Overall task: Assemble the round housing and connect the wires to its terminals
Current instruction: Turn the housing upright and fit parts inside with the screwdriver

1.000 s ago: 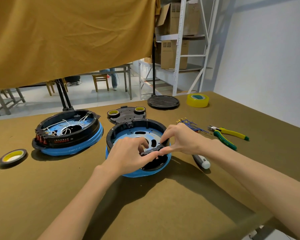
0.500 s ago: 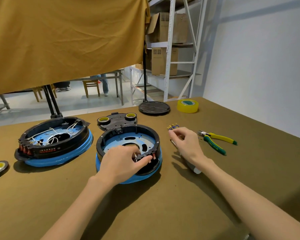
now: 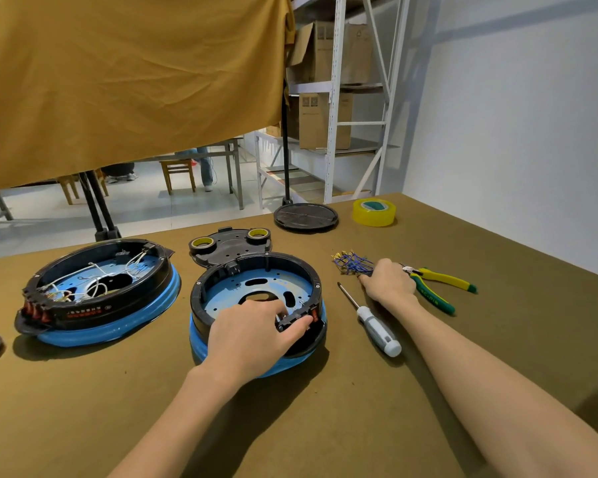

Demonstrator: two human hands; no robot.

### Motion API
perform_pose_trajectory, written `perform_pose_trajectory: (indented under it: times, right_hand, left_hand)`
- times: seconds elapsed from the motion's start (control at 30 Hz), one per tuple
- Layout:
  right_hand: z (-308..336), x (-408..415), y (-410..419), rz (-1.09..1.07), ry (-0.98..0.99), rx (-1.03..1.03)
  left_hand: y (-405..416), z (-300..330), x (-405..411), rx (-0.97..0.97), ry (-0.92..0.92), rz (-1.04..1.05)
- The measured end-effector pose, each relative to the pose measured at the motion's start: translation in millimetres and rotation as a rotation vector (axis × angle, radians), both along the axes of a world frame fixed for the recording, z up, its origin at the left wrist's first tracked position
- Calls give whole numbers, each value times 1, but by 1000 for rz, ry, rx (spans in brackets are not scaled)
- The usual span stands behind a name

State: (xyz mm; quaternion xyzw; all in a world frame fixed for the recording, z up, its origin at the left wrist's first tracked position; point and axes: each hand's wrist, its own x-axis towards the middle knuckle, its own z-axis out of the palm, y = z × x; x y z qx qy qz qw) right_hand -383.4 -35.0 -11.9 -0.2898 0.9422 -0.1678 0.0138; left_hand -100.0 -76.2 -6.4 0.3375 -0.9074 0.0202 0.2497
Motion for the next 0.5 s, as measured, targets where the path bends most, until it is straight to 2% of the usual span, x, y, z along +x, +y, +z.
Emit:
perform_pose_trajectory:
  times: [0.13, 0.27, 0.4, 0.5]
  right_hand:
    - [0, -1, 7, 29, 21, -62]
    - [8, 7, 23, 145, 62, -157]
    - [21, 40, 51, 342, -91, -508]
    - [24, 82, 68, 566, -286, -699]
  left_hand:
    - [2, 2, 0, -10, -22, 8]
    - [2, 2, 0, -10, -37, 17]
    - [2, 3, 2, 16, -5, -7]
    - [1, 5, 5, 134, 93, -55]
